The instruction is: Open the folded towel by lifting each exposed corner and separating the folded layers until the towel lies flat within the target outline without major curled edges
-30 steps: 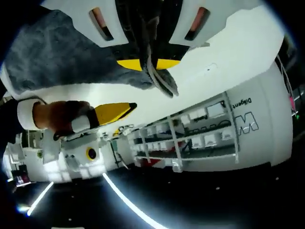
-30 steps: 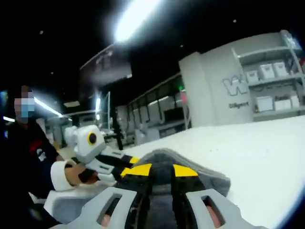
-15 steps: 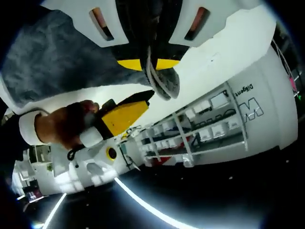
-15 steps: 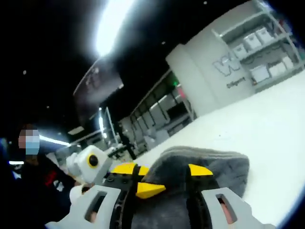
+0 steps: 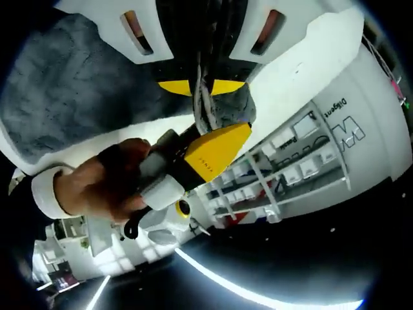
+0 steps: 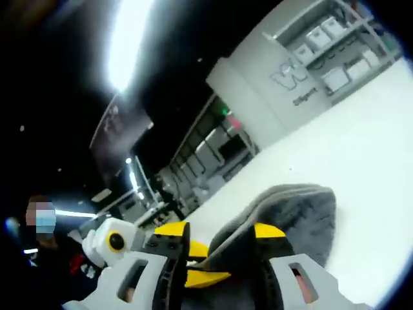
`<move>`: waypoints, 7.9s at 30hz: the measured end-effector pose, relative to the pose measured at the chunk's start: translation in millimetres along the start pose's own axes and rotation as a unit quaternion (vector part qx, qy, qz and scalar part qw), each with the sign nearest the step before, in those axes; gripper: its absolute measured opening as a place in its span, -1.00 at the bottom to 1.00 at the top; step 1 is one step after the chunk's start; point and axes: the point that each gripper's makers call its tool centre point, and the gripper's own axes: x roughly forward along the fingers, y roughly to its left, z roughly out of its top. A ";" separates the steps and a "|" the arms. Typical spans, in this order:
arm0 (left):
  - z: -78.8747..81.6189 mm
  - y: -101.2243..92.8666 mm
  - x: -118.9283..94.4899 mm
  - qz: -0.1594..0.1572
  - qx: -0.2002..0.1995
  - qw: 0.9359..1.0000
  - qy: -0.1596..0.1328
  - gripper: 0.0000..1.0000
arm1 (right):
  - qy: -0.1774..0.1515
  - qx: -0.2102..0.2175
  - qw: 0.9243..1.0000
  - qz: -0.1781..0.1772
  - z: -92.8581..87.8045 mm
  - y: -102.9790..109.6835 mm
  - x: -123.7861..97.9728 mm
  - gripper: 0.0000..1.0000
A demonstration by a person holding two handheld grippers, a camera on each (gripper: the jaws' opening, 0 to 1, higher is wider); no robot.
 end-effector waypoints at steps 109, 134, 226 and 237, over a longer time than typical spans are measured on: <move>-59.3 26.6 -13.5 -0.012 -0.098 0.992 0.082 -0.56 | 0.142 -0.306 0.907 -0.251 51.3 -175.1 -122.6 -0.98; -56.4 23.8 -5.8 0.002 -0.106 0.991 0.082 -0.59 | 0.139 -0.396 0.860 -0.291 71.8 -203.8 -123.3 -1.00; -20.2 -8.9 -32.4 -0.106 -0.173 0.979 0.025 -0.11 | 0.233 -0.254 0.897 -0.275 27.2 -162.1 -219.9 -0.84; -15.7 -20.1 -35.3 -0.130 -0.162 0.978 0.021 -0.21 | 0.214 -0.217 0.917 -0.256 11.2 -149.7 -223.4 -0.68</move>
